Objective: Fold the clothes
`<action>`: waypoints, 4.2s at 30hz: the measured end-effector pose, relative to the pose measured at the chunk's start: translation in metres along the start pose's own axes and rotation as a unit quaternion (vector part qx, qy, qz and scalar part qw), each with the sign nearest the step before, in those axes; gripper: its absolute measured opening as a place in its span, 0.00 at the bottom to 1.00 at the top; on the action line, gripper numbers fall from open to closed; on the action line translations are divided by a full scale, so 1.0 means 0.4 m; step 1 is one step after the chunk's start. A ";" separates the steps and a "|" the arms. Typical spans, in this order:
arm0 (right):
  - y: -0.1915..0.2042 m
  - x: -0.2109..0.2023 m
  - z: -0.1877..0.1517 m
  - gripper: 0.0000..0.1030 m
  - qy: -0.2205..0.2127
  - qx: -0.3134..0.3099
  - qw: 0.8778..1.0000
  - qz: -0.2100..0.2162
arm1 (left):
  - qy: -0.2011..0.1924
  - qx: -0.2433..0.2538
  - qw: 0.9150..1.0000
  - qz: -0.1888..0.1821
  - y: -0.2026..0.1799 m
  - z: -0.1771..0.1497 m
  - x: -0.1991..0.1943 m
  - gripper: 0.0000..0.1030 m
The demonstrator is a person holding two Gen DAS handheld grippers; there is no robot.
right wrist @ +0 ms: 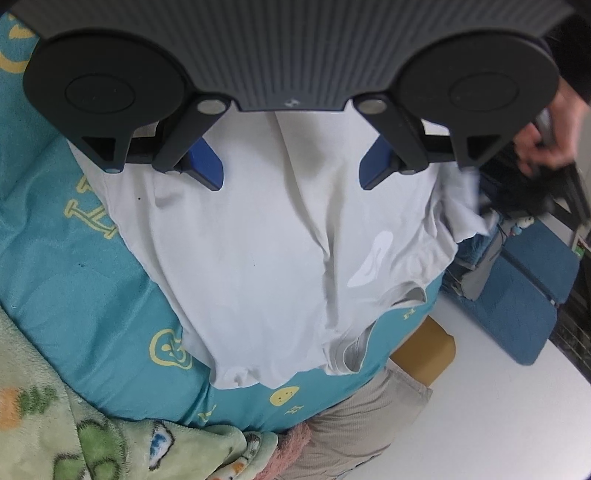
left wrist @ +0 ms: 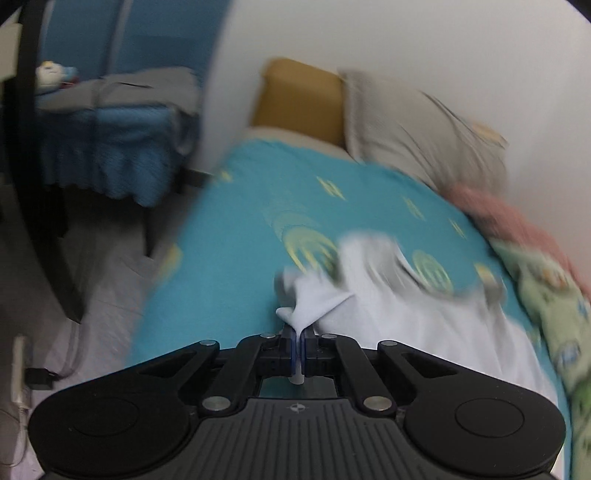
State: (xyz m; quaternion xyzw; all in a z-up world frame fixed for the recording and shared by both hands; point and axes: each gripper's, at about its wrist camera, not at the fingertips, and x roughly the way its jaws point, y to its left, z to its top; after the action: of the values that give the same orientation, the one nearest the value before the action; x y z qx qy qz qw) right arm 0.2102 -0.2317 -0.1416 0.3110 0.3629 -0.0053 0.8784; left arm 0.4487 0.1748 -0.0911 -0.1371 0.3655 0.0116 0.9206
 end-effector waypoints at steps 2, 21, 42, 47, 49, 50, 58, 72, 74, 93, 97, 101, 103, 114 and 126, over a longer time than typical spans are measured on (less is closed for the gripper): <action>0.005 0.005 -0.002 0.80 -0.001 -0.007 1.000 -0.005 | -0.010 0.022 0.998 0.058 0.020 0.079 0.009 0.02; 0.077 0.002 -0.004 0.80 -0.051 -0.115 0.992 -0.030 | -0.011 0.073 0.996 0.056 0.027 -0.147 -0.205 0.76; 0.140 -0.238 -0.057 0.79 -0.126 -0.177 0.976 0.003 | -0.084 0.075 0.994 -0.005 -0.209 -0.568 -0.692 0.82; 0.110 -0.242 -0.039 0.79 -0.121 -0.134 0.983 0.026 | -0.081 0.065 0.995 -0.008 -0.190 -0.572 -0.678 0.82; 0.092 -0.237 -0.028 0.79 -0.119 -0.112 0.986 0.030 | -0.079 0.067 0.995 -0.006 -0.189 -0.576 -0.674 0.82; 0.083 -0.233 -0.022 0.79 -0.118 -0.101 0.987 0.032 | -0.077 0.067 0.995 -0.005 -0.187 -0.578 -0.671 0.82; -0.028 -0.196 0.069 0.62 -0.106 0.019 0.992 0.066 | -0.062 0.065 0.996 0.005 -0.184 -0.584 -0.648 0.82; -0.319 0.091 0.279 0.63 -0.083 0.217 0.966 0.115 | -0.028 0.050 0.998 -0.007 -0.204 -0.588 -0.558 0.83; -0.304 0.142 0.301 0.64 -0.078 0.186 0.973 0.108 | -0.022 0.052 0.998 -0.010 -0.214 -0.587 -0.537 0.83; 0.079 0.313 0.243 0.14 -0.160 -0.293 0.936 -0.114 | 0.001 0.052 0.998 -0.046 -0.243 -0.576 -0.467 0.83; 0.192 0.328 0.153 0.14 -0.164 -0.418 0.889 -0.090 | -0.002 0.057 0.997 -0.044 -0.246 -0.578 -0.469 0.83; 0.246 0.321 0.115 0.18 -0.135 -0.448 0.884 0.009 | -0.007 0.060 0.997 -0.041 -0.251 -0.579 -0.475 0.83; 0.256 0.313 0.112 0.38 -0.108 -0.444 0.887 0.063 | -0.007 0.060 0.997 -0.040 -0.251 -0.580 -0.478 0.83; -0.025 0.256 0.373 0.59 -0.128 -0.011 0.982 0.140 | -0.009 0.044 0.998 -0.039 -0.251 -0.575 -0.481 0.83; -0.130 0.466 0.392 0.34 -0.050 0.090 0.980 0.170 | 0.003 0.031 0.997 -0.070 -0.256 -0.564 -0.443 0.83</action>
State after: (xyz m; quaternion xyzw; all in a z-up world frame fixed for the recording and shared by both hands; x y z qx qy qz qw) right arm 0.4349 -0.3196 -0.2042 0.4453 0.2587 0.0959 0.8518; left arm 0.1803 0.0312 -0.1031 -0.1340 0.3581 -0.0650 0.9217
